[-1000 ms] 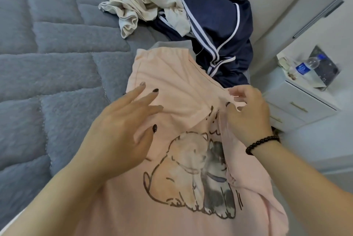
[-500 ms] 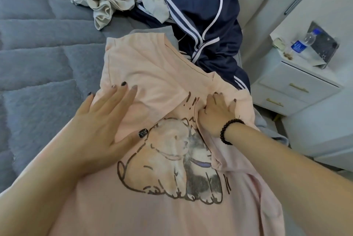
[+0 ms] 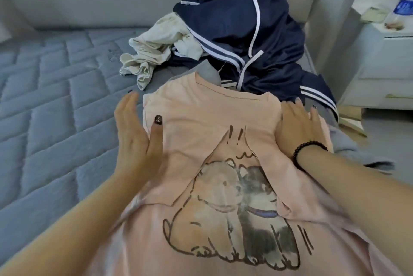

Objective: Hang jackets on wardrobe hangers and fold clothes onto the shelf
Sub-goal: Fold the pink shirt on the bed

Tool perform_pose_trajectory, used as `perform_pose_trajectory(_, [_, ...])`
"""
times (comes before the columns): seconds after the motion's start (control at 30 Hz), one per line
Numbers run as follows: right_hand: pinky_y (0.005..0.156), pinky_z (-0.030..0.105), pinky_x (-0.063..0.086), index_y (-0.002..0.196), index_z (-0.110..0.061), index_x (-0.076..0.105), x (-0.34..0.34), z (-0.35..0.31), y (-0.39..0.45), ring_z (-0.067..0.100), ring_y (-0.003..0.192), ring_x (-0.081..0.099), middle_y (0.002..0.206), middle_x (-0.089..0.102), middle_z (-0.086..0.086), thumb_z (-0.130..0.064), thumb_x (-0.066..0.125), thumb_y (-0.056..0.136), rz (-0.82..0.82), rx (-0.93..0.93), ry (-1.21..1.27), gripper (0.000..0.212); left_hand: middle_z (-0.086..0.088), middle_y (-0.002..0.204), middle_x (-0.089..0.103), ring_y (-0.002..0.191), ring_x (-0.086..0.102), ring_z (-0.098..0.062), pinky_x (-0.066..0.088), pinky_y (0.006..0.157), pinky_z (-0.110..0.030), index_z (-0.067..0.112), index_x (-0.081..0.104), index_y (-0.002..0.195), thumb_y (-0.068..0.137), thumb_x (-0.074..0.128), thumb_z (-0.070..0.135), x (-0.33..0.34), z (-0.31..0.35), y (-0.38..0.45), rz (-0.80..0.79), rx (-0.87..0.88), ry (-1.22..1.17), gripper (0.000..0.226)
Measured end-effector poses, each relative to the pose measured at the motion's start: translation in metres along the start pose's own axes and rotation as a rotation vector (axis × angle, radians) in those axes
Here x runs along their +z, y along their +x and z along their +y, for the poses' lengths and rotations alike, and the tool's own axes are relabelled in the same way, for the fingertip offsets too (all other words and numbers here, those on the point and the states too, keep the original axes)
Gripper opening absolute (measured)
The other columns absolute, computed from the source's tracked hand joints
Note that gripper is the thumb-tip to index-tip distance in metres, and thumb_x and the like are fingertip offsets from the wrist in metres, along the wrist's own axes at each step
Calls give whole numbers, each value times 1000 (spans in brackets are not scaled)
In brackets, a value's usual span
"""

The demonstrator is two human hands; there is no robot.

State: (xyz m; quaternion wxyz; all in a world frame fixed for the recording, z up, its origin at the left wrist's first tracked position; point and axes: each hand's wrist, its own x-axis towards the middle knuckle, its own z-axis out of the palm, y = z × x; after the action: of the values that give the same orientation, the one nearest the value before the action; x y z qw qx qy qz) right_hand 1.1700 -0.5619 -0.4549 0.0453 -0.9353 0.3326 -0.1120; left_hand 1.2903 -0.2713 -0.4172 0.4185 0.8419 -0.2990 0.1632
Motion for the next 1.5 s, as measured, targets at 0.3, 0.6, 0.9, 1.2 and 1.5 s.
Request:
perform_pose_trajectory(0.3, [99, 40, 32, 118, -10, 50, 4, 6, 8, 27, 117, 48, 120, 58, 8, -31, 40, 94, 163, 69, 192, 34, -14, 142, 47, 128, 44, -33, 36, 105, -45, 10, 33, 144, 96, 37, 18, 102, 11, 92, -164, -271, 246, 49])
perform_pose_trajectory(0.6, [73, 32, 27, 94, -14, 64, 3, 8, 7, 29, 86, 49, 89, 51, 5, -8, 57, 80, 386, 29, 320, 17, -21, 118, 50, 111, 44, -38, 31, 89, -44, 3, 52, 123, 94, 47, 12, 105, 13, 63, 119, -198, 417, 31])
perform_pose_trajectory(0.9, [85, 32, 41, 78, -8, 60, -34, 1, -59, 26, 101, 52, 105, 61, 7, -7, 74, 76, 409, 19, 790, 15, 0, 79, 53, 72, 49, -18, 37, 71, -34, 22, 43, 82, 94, 39, 5, 34, 36, -27, 41, -384, 3, 21])
perform_pose_trajectory(1.2, [116, 47, 23, 94, -7, 69, -90, 15, -203, 16, 129, 47, 102, 68, -3, -28, 51, 92, 285, -374, 525, 28, 2, 75, 53, 73, 40, -16, 24, 66, -32, 26, 53, 93, 77, 39, 23, -81, 22, -106, -191, 163, 263, 21])
perform_pose_trajectory(1.5, [81, 4, 36, 78, -35, 50, -87, 21, -349, -3, 91, 49, 84, 52, -20, -20, 65, 76, -15, -36, 637, 21, 6, 62, 51, 53, 51, -21, 25, 60, -34, 24, 48, 86, 72, 49, 17, -162, 6, -198, -462, 595, 488, 15])
